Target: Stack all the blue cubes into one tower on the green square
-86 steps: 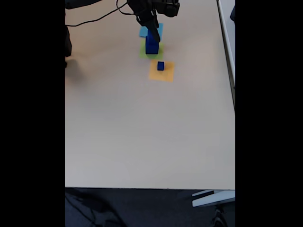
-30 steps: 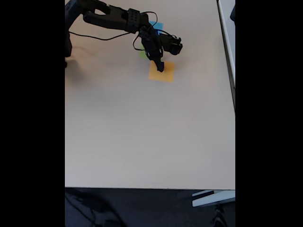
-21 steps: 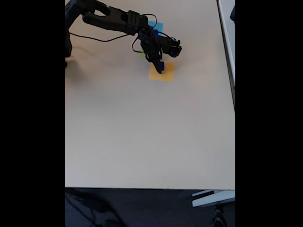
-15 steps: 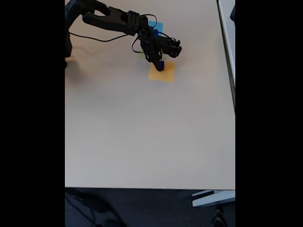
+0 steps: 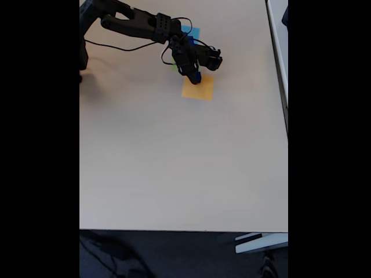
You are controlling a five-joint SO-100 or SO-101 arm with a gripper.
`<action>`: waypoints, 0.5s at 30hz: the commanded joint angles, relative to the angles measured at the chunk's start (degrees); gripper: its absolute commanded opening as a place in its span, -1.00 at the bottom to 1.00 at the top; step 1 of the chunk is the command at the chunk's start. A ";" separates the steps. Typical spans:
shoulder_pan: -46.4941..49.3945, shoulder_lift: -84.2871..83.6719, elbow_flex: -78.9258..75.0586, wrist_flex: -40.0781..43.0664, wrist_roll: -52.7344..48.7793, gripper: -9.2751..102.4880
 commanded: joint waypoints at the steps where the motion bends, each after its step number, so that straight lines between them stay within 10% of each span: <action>1: 1.58 7.82 0.44 -0.18 -1.85 -0.83; 15: 1.23 29.88 10.63 5.01 -3.25 -0.83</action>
